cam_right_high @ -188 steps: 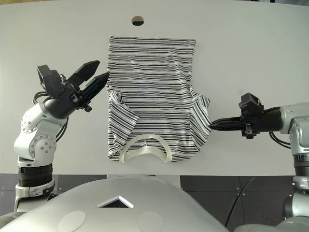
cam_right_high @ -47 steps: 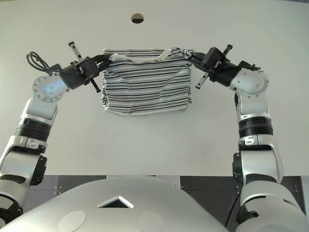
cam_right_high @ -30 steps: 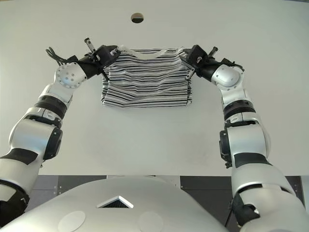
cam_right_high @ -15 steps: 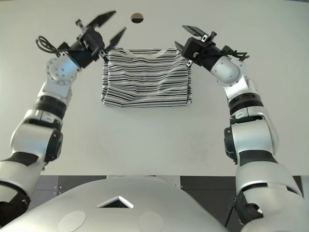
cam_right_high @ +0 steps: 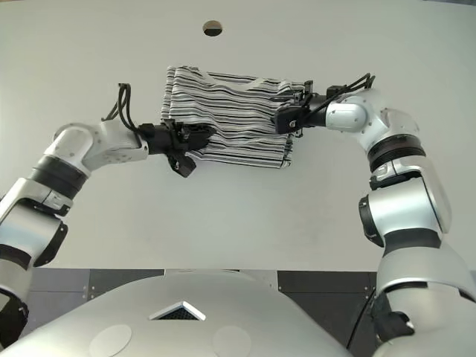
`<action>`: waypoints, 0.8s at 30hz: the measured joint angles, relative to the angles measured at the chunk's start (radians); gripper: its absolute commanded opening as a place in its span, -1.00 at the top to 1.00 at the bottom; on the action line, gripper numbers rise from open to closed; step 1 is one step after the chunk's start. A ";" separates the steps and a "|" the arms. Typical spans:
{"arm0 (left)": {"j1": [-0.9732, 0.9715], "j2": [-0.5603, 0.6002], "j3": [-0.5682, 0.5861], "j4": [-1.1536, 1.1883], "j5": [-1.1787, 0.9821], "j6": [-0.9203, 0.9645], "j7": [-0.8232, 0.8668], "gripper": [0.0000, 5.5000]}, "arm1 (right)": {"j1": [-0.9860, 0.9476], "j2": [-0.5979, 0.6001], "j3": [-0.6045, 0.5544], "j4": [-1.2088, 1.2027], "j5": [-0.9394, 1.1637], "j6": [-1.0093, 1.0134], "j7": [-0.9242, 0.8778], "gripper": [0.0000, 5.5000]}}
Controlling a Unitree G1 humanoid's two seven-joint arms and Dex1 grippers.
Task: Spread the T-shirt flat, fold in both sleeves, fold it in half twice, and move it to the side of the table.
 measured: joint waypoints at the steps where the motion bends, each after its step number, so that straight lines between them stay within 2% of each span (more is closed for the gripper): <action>1: -0.035 0.001 -0.037 0.016 0.055 0.022 0.048 0.27 | 0.026 -0.010 -0.005 -0.063 0.081 0.030 0.110 0.18; 4: -0.121 0.000 -0.150 0.073 0.192 0.076 0.202 0.27 | 0.188 -0.043 0.011 -0.393 0.419 0.218 0.453 0.18; 6: -0.177 -0.001 -0.242 0.111 0.293 0.103 0.307 0.27 | 0.299 -0.046 0.048 -0.601 0.577 0.348 0.611 0.18; 9: -0.230 -0.004 -0.342 0.166 0.390 0.133 0.448 0.27 | 0.379 -0.011 0.070 -0.734 0.635 0.451 0.661 0.18; 15: -0.280 -0.040 -0.466 0.331 0.452 0.224 0.733 0.27 | 0.380 0.050 0.007 -0.731 0.617 0.480 0.567 0.18; 18: -0.251 0.014 -0.439 0.279 0.399 0.221 0.785 0.27 | 0.388 0.030 -0.070 -0.751 0.665 0.500 0.563 0.18; 21: -0.156 0.131 -0.266 0.053 0.132 0.136 0.762 0.27 | 0.414 -0.002 -0.175 -0.856 0.847 0.644 0.602 0.18; 24: -0.081 0.203 -0.139 -0.136 -0.188 0.076 0.659 0.27 | 0.442 -0.031 -0.245 -0.882 0.913 0.690 0.614 0.18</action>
